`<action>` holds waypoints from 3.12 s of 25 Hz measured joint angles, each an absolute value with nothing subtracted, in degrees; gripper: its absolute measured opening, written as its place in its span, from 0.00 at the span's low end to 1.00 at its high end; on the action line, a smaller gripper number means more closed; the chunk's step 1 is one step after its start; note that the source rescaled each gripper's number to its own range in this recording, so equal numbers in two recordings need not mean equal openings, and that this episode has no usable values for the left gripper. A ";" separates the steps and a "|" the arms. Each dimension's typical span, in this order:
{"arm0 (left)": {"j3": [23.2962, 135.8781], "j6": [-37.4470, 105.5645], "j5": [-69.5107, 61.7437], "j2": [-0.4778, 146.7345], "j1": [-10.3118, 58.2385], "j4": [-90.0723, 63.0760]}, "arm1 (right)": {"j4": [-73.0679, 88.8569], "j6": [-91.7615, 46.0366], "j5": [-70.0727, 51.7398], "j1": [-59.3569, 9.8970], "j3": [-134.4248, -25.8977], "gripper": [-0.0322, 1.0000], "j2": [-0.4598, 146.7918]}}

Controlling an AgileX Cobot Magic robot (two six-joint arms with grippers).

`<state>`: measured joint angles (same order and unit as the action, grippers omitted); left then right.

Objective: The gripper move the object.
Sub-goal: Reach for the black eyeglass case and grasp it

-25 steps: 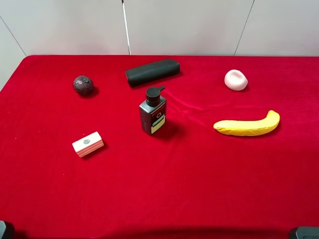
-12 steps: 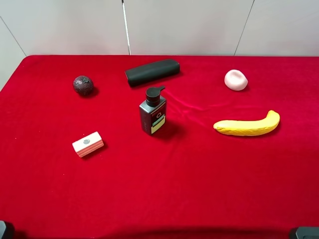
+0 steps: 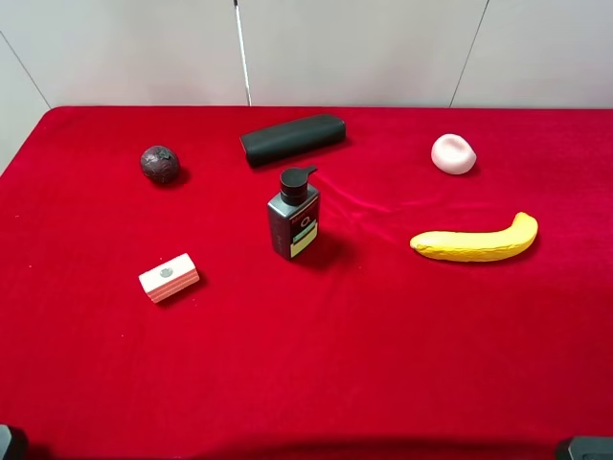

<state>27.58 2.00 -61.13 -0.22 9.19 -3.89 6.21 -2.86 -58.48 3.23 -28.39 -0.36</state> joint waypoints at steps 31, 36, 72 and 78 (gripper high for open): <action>27.58 2.00 -61.13 -0.22 9.19 -3.89 | 6.21 -12.12 -57.21 3.23 -39.97 1.00 19.42; 27.58 2.00 -61.13 -0.22 9.19 -3.89 | 7.86 -17.15 -56.74 3.23 -44.99 1.00 29.63; 27.58 2.00 -61.13 -0.22 9.19 -3.89 | 3.40 -30.55 -51.83 -23.73 -88.28 1.00 92.85; 27.58 2.00 -61.13 -0.22 9.19 -3.89 | 3.45 -35.13 -51.96 -25.60 -97.21 1.00 101.69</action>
